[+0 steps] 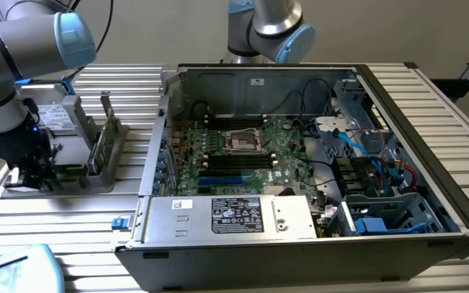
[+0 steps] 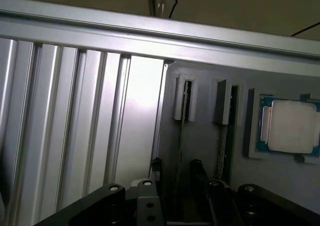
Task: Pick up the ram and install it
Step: 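Pick up the ram and move it above insertion slot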
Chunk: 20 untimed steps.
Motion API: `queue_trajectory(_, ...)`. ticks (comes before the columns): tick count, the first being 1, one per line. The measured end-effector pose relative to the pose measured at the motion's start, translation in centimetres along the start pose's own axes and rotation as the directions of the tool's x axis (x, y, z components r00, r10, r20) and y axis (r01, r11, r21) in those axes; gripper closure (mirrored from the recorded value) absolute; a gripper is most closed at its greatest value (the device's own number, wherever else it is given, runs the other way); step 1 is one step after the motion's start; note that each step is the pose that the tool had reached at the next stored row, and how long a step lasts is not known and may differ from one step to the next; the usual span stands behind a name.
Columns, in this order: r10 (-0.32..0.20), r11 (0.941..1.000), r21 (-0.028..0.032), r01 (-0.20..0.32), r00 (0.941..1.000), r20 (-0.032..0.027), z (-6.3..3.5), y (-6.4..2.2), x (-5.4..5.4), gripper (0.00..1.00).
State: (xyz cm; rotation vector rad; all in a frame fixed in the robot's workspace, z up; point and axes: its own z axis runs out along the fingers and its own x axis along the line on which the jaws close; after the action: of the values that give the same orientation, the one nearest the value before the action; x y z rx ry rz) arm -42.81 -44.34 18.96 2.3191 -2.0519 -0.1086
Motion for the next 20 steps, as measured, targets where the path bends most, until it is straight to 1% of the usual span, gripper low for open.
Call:
queue_trajectory(7, 0.0, 1.0, -0.0006, 0.0, 1.0, 0.0001, 0.07, -0.25, -0.05, 0.63)
queue_trajectory(9, 0.0, 1.0, -0.0024, 0.0, 1.0, 0.0003, 0.08, -0.44, -0.05, 0.63)
queue_trajectory(11, 0.0, 1.0, -0.0038, 0.0, 1.0, 0.0003, 0.07, -0.44, -0.05, 0.63)
queue_trajectory(16, 0.0, 1.0, -0.0042, 0.0, 1.0, 0.0003, 0.07, -0.45, -0.05, 0.63)
queue_trajectory(17, 0.0, 1.0, -0.0043, 0.0, 1.0, 0.0003, 0.07, -0.45, -0.05, 0.65)
queue_trajectory(19, 0.0, 1.0, -0.0045, 0.0, 1.0, 0.0004, 0.07, -0.45, -0.05, 0.78)
queue_trajectory(20, 0.0, 1.0, -0.0047, 0.0, 1.0, 0.0004, 0.07, -0.45, -0.05, 0.78)
